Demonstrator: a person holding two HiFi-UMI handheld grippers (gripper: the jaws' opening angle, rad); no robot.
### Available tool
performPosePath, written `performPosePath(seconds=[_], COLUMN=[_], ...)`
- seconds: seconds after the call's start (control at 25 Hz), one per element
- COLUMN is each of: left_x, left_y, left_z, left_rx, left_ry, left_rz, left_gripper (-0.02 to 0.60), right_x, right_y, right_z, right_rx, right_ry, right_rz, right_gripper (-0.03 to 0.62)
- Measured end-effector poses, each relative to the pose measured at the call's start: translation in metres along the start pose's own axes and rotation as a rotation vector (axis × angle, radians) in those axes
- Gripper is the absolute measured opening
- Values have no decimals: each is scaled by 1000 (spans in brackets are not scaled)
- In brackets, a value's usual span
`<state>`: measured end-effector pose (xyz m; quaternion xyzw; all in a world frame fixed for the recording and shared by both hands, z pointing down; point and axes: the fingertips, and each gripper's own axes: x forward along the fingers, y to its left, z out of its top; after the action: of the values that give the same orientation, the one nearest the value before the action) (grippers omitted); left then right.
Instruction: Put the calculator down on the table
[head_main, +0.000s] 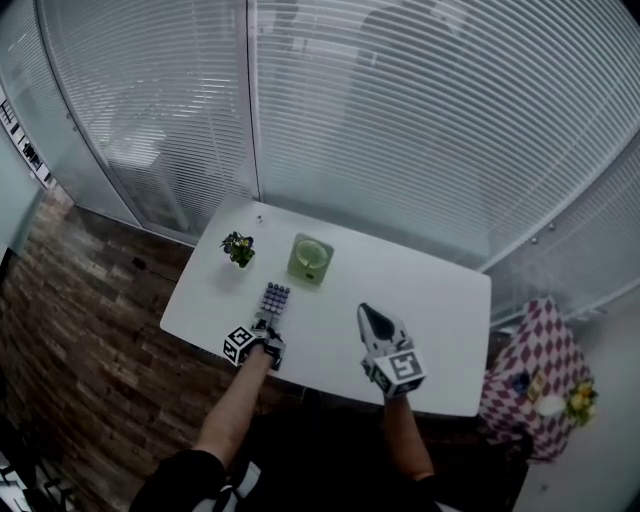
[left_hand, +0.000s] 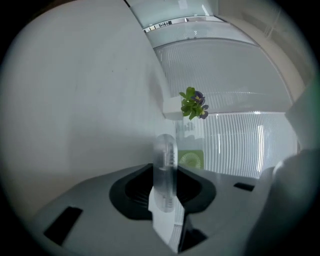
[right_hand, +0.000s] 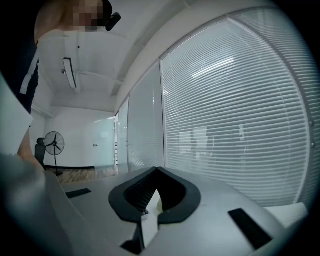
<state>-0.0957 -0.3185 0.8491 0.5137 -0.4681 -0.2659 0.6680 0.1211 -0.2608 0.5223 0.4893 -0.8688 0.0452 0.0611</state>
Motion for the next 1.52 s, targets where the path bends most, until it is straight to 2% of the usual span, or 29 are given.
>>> performPosePath(seconds=[0.12,0.4,0.72,0.8,0.92,1.0,1.08,1.16,1.2,1.36,1.52], left_x=[5,14,15,14,12,9,2,-7,-10,-13,-14], left_y=[4,4,14,16,17,14,12,13,15,15,3], left_z=[3,4,6,6,11,13,14,16,17,16,14], left_rx=[12,-23,-25,-3,57,102,146,197,208,138,121], left_ry=[9,0,3,15,26,29,31,19,10,-23,-19], left_rz=[42,48,131,179,302,372,442,513,524,452,350], left_gripper=[100,100,104,108,127,160,249,250,250,250,250], right_x=[0,0,-3,-3,0,2,2,3,4,6,6], right_y=[-1,1,-7,-6,-5,-2,3,5,5,4,6], right_z=[-1,-12,-9,-14,-13,-14,-15,-14,-14,-10,-14], right_rx=[3,13,34,52,48,49,61,59,55,55,72], right_ry=[-1,28,13,21,22,27,32,33,31,18,20], right_rz=[8,19,-28,-19,-20,-17,-6,-8,-8,-10,10], right_gripper=[6,6,6,6,6,6,6,6,6,6,6])
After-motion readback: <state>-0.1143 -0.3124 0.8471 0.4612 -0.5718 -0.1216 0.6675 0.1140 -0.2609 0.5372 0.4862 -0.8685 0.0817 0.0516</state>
